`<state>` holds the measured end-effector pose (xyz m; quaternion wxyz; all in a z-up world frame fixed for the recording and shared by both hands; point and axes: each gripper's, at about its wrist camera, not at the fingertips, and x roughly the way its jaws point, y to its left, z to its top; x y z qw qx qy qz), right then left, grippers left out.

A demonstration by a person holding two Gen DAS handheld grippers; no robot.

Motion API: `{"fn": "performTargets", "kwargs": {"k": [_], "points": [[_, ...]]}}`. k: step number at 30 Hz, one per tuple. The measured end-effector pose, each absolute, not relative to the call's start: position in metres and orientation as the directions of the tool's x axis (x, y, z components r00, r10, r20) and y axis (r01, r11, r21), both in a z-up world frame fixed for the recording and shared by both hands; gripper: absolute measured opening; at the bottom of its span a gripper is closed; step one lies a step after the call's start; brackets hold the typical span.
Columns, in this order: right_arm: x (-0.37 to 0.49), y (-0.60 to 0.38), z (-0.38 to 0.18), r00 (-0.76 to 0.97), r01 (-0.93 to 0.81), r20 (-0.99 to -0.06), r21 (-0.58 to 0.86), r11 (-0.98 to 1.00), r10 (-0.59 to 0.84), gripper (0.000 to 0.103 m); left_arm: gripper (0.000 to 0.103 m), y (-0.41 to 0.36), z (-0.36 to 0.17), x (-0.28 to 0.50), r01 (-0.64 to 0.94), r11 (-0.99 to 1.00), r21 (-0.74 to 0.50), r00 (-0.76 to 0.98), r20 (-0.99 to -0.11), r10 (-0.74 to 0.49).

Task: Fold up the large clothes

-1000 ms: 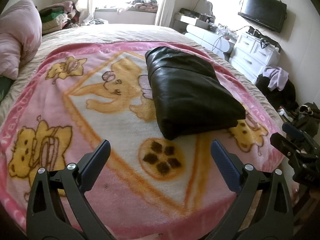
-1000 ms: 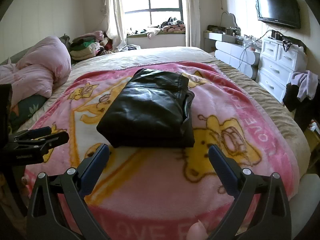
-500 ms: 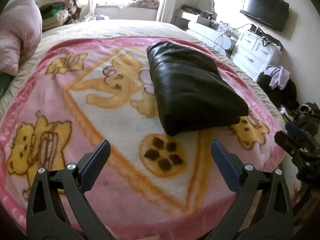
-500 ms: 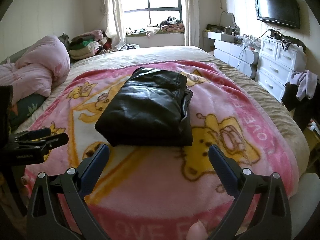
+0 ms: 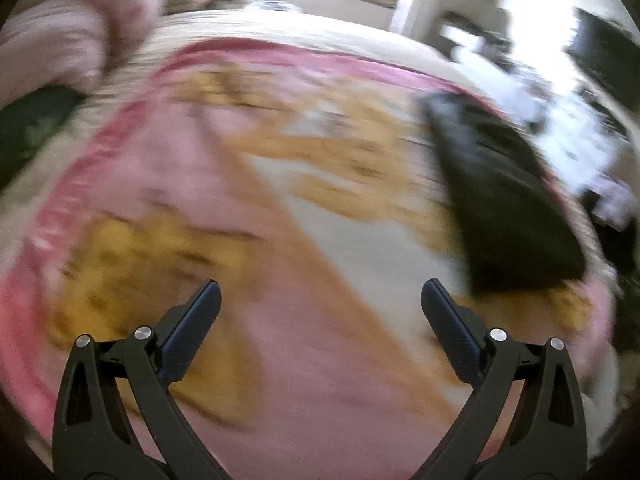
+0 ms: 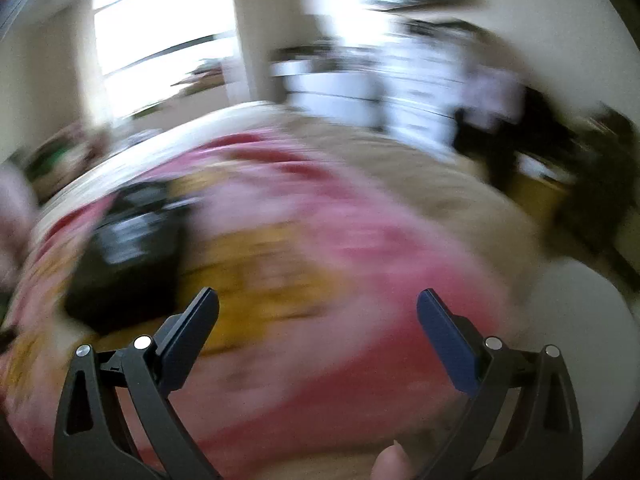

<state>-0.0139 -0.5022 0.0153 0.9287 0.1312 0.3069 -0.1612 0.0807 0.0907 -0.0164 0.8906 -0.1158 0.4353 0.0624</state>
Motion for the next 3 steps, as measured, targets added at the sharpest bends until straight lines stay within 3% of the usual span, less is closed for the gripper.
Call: {"fn": "performTargets", "kwargs": {"k": [3], "points": [[-0.032,-0.615,-0.011,0.608,0.658,-0.671,0.128,0.742,-0.424,0.098,0.094,0.177,-0.024,0.096,-0.381,0.922,-0.063,0.570,-0.802,0.181]]}}
